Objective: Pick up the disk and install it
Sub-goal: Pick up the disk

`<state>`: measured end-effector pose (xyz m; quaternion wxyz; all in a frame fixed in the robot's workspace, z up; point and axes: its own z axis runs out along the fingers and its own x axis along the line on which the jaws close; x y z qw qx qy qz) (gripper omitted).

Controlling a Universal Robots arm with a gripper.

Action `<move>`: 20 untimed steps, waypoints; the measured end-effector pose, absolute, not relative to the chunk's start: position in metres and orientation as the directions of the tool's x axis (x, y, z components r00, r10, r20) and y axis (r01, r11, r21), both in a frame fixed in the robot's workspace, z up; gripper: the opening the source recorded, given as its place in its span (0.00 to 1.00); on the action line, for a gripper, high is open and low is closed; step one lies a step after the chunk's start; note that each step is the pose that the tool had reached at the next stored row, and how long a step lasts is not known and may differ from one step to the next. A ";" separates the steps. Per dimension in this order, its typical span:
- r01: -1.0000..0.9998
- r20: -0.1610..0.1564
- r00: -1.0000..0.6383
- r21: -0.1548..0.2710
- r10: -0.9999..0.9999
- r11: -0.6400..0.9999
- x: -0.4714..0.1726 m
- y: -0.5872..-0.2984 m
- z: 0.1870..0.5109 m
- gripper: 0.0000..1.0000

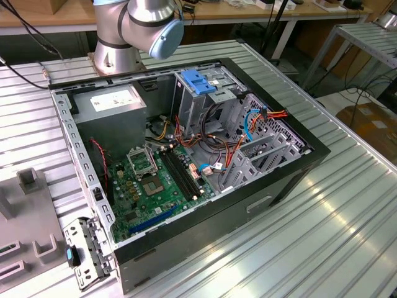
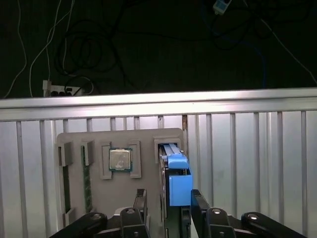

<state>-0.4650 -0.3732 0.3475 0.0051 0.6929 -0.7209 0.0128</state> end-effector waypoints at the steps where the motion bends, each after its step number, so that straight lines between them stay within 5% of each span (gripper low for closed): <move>1: -0.999 0.026 -0.040 -0.011 -0.999 0.040 -0.465 -0.373 0.348 0.48; 20: -0.999 0.030 -0.040 -0.011 -0.999 0.039 -0.466 -0.372 0.335 0.48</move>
